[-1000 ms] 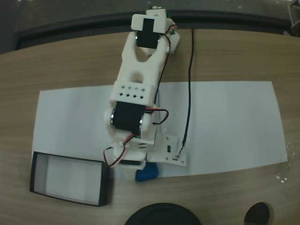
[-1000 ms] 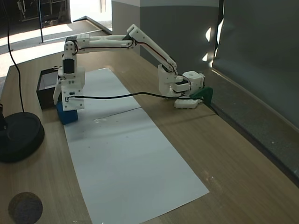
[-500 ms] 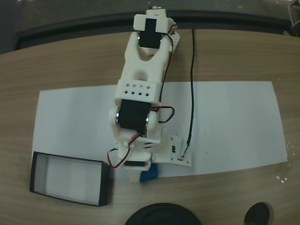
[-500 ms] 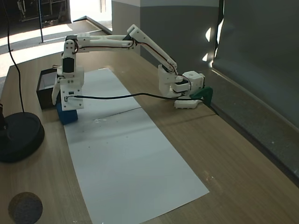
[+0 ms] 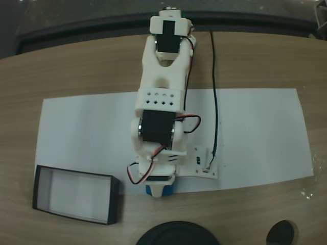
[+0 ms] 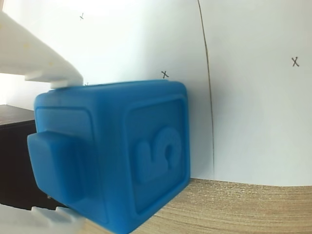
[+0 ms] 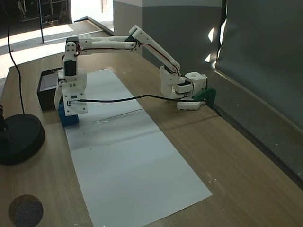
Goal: Grab a blue square and put it in the box.
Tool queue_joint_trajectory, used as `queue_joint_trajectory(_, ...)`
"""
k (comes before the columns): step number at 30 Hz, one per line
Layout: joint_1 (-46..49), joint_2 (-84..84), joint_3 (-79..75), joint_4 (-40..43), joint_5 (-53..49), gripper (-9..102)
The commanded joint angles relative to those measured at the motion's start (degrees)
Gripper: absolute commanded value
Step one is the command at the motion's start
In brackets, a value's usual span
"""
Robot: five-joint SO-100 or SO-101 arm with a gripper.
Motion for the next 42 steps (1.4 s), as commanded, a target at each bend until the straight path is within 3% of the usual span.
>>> queue_joint_trajectory(1, -0.26, 2.11, -0.79, 0.00, 0.09, 21)
queue_joint_trajectory(5, -0.18, 2.20, -0.97, 0.00, -0.09, 6)
queue_joint_trajectory(22, 0.88, 7.56, -1.23, 0.00, -0.44, 7)
queue_joint_trajectory(28, 6.59, 11.78, -2.11, -0.88, -0.70, 7)
queue_joint_trajectory(36, 18.37, 13.27, -16.79, -0.88, -8.61, 7)
queue_joint_trajectory(42, 18.90, 12.48, -23.38, -0.18, -9.84, 7)
